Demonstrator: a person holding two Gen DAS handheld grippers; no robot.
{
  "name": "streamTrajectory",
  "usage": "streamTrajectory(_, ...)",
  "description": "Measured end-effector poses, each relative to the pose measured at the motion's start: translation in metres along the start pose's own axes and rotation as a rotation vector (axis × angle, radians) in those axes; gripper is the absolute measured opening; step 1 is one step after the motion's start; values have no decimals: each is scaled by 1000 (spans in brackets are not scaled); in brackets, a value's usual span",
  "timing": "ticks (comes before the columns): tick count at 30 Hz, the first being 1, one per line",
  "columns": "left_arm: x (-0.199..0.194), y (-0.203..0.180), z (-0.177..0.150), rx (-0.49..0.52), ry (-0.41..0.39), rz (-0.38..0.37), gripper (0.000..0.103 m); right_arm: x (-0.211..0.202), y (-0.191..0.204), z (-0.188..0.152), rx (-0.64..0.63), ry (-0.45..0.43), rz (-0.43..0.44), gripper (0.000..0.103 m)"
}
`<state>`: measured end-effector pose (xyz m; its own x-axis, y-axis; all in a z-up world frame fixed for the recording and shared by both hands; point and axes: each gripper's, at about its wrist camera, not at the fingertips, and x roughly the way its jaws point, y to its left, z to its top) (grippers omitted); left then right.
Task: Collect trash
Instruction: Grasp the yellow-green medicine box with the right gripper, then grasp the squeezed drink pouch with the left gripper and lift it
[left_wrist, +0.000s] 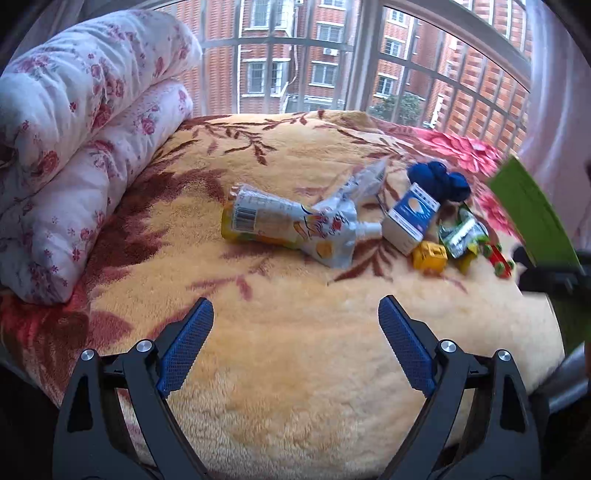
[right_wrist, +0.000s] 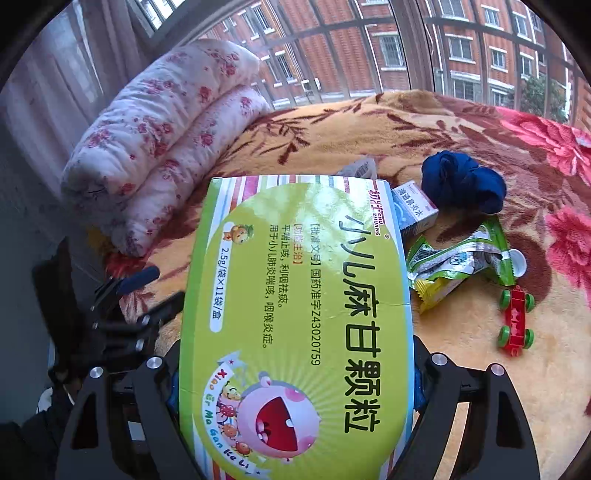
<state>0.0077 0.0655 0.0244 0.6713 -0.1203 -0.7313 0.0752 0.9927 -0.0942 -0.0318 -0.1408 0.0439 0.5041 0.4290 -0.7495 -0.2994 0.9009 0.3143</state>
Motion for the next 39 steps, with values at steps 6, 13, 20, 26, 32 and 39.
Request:
streamTrajectory(6, 58, -1, 59, -272, 101, 45, 88, -30, -8, -33, -62, -77, -86, 83)
streamTrajectory(13, 131, 0, 78, -474, 215, 189, 78, -37, -22, -51, -82, -98, -55, 83)
streamTrajectory(20, 148, -16, 73, -411, 164, 264, 42, -36, -35, -62, -46, -126, -18, 83)
streamTrajectory(26, 99, -38, 69, -252, 19, 213, 35, -42, -40, -71, 0, -152, -1, 83)
streamTrajectory(32, 26, -70, 48, -69, -134, 199, 34, -52, -31, -78, 13, -192, -7, 83)
streamTrajectory(39, -36, -100, 12, 74, -226, 133, 34, -64, -16, -95, -22, -243, -89, 83)
